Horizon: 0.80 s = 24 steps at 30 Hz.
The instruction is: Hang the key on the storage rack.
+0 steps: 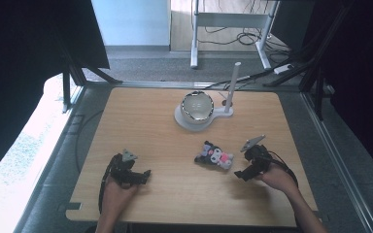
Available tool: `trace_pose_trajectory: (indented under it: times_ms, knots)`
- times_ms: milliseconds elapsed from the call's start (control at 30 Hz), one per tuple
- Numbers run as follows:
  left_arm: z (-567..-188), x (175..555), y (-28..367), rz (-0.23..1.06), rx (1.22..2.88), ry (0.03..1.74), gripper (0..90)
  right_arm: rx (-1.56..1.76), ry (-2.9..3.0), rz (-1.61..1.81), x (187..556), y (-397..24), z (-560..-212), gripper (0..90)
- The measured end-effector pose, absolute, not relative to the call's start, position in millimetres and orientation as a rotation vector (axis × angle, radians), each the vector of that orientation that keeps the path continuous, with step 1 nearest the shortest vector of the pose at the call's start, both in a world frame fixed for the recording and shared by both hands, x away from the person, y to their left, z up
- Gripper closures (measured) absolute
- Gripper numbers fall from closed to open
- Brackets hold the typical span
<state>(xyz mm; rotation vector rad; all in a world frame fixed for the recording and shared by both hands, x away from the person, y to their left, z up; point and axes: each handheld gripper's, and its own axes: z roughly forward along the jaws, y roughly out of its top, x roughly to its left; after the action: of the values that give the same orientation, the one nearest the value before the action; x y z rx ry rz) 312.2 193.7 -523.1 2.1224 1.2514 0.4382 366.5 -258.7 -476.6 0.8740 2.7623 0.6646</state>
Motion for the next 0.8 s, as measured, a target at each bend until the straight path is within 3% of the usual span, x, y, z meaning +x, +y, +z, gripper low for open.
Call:
trace_pose_trajectory:
  times_ms: [800]
  knots:
    - [-523, 312, 194, 0.438, 2.124, 1.250, 1.1, 0.639, 2.980, 0.331, 406, -186, -464, 4.4]
